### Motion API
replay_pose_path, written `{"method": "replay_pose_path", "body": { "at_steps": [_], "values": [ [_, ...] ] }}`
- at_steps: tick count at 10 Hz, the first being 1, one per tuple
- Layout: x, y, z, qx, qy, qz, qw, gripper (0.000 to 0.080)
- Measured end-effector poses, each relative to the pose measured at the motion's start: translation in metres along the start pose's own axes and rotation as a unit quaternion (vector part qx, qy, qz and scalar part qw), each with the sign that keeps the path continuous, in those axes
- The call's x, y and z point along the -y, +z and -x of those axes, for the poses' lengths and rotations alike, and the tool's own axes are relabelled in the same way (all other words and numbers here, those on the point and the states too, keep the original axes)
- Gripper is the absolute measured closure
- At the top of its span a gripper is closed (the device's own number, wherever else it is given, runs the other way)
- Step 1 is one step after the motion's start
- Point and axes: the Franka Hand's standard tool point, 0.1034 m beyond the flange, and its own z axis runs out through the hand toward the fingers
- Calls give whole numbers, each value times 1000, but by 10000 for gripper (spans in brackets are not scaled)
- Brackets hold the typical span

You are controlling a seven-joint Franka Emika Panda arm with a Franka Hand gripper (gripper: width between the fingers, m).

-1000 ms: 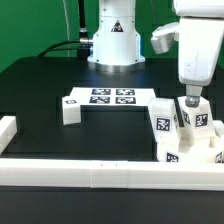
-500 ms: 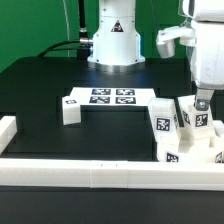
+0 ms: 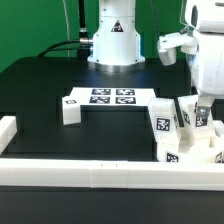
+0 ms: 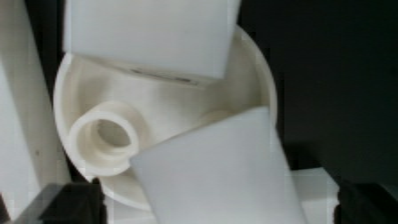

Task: Assemble stool

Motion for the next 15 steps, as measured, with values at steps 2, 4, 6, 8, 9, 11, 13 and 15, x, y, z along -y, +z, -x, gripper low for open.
{"method": "replay_pose_path", "body": {
  "at_steps": [2,4,6,8,9,11,13,15],
  "values": [
    [0,0,1,0,1,0,1000,318],
    [0,0,2,0,2,0,1000,459],
    [-1,0,2,0,29,0,1000,459],
    [0,0,2,-1,114,-3,994,459],
    [1,0,4,2,172,-9,985,459],
    [2,0,3,3,269,-10,963,459],
    [3,-1,3,6,370,-22,929,459],
    [3,-1,2,4,454,-27,891,459]
  ]
}}
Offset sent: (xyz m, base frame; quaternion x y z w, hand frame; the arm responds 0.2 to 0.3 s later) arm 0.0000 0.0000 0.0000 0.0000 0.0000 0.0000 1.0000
